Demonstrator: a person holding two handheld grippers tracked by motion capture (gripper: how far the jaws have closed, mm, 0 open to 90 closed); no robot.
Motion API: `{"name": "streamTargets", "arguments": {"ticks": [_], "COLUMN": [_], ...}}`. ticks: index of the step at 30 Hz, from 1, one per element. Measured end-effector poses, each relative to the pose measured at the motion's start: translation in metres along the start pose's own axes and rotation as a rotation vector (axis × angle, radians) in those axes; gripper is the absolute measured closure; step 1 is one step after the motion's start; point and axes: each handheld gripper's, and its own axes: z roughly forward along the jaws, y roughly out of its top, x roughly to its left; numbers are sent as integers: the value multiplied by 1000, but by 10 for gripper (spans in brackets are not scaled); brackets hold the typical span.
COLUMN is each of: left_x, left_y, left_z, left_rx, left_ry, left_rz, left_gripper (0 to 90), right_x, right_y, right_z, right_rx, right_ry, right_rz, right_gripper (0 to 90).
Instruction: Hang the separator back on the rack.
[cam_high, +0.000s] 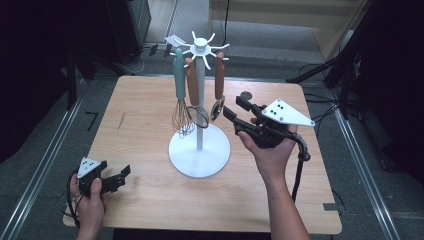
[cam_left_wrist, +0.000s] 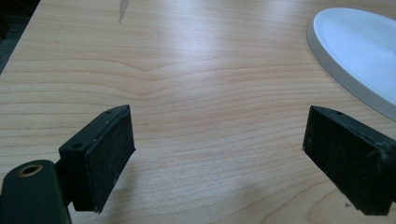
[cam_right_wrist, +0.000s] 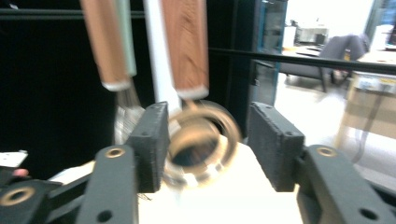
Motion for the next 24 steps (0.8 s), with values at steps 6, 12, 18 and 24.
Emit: {"name": "streamTargets", "arguments": {"ticks": [6,12,18,24], "left_x": [0,0,0,0], "left_y": [0,0,0,0], "left_z": [0,0,0,0], "left_rx": [-2,-1,0,-1], "left_ry": [1,1,1,2], "left_rz": [-2,1,2,2], "left_gripper": [94,94,94,93], "right_x": [-12,-21,-30,-38], "right_y": [-22,-48,-73,-98], "right_z": [-11,-24,-39,-51], "right_rx": [19,43,73,105], "right_ry": [-91,-137,-213,-249], "right_rz": [9,35,47,64], "right_gripper": [344,233,180,177]}}
